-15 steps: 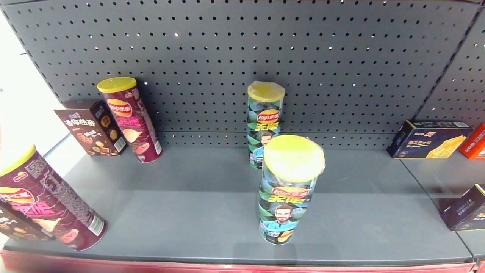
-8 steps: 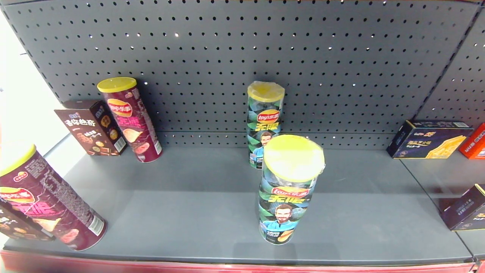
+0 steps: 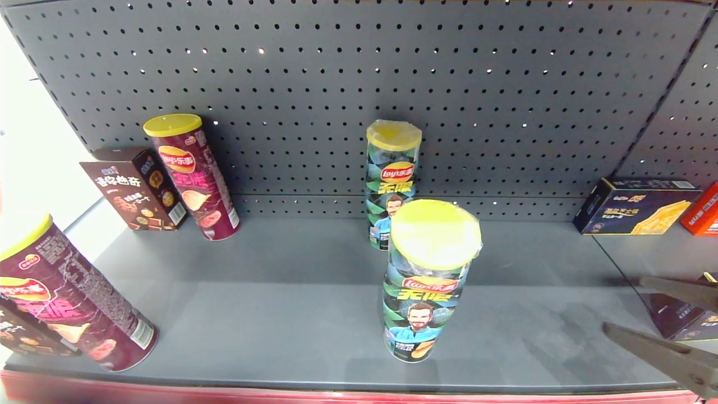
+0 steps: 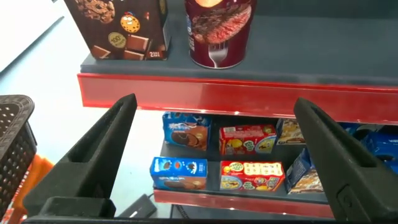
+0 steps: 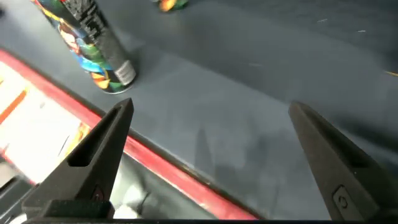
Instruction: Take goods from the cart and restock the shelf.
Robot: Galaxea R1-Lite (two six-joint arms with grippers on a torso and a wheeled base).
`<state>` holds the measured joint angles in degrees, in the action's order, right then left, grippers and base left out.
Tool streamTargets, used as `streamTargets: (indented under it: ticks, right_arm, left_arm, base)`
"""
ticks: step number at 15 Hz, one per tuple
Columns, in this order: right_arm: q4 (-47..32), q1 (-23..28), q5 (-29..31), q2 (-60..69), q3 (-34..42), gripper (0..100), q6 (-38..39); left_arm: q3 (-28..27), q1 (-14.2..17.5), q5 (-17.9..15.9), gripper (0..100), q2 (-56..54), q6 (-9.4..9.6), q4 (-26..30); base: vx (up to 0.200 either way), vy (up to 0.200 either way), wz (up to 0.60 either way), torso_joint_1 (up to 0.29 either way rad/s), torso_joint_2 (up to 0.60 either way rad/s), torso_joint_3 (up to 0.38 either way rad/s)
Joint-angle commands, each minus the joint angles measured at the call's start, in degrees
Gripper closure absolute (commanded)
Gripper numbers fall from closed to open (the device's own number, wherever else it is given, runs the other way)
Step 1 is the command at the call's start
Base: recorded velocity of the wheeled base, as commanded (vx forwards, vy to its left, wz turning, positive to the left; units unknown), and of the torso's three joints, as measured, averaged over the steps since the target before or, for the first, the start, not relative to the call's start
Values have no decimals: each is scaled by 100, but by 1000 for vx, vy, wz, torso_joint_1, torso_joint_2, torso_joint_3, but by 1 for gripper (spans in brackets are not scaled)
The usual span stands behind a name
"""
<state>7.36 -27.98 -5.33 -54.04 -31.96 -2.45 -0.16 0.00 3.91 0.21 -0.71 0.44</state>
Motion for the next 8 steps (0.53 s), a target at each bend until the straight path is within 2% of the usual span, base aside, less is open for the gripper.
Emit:
streamTargets:
  ticks: [1,4,8]
  right_arm:
    - [72,-595,23,-1469,-565,0,-107]
    - [151,-674,23,-1900,-601,0,-476]
    - [187,-779,5,-2225,-776,0,-476]
  left_arm:
    - [-2,0,4,0,23,0,0]
    - [16,0,13,0,14,0,-53]
    - [16,0,4,0,14,9,-53]
  base:
    - [0,0,0,0,0,0]
    - [0,0,0,0,0,0]
    - [0,0,0,0,0,0]
